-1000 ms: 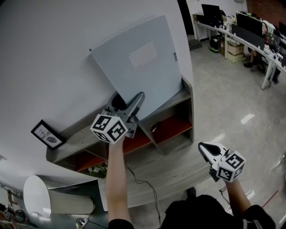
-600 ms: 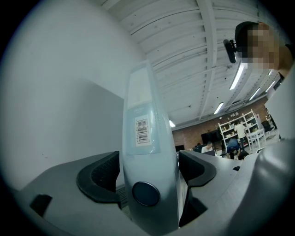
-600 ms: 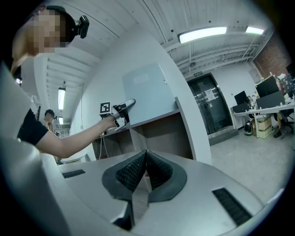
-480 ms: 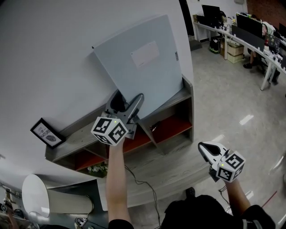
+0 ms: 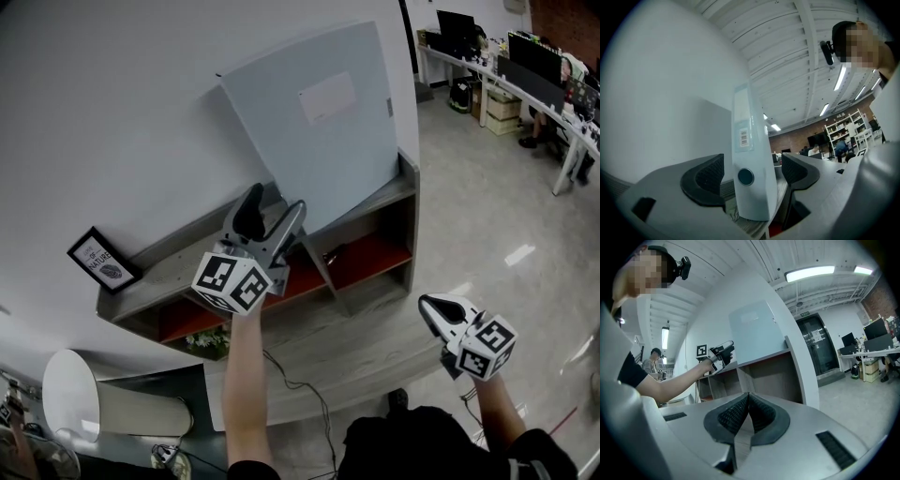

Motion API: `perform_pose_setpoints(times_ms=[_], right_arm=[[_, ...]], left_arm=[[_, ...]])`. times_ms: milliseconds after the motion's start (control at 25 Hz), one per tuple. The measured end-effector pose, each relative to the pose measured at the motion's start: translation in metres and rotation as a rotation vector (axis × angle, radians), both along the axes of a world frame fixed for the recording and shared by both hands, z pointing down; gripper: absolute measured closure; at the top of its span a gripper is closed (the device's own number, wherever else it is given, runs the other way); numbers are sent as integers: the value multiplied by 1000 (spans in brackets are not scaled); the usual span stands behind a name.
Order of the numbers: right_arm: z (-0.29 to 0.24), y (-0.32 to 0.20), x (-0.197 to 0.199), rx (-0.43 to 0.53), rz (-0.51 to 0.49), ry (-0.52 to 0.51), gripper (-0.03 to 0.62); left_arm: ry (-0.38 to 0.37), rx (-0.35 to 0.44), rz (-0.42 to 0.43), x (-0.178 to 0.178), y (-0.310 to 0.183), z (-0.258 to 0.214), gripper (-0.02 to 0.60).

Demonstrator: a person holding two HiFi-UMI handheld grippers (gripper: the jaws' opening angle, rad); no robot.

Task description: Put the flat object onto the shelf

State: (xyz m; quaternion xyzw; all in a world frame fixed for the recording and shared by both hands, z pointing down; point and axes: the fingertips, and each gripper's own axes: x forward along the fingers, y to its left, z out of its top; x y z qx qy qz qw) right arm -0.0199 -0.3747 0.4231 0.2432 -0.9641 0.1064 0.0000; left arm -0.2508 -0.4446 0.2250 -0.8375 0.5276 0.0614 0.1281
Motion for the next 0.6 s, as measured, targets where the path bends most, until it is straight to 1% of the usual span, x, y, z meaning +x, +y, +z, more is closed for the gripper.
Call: perform_pose_setpoints(times_ms=[200,400,600], right_arm=[[-3,17,-14,6,-4,-12,580],[-10,41,-28,17,-1,-8,580],[-12,75,-39,15,3,-4,580]], left_arm=[[-26,-13,-3,0,28,11,189],[-18,-21,7,-3,59,19,198],[-16,-46,5,-11,90,35,230]])
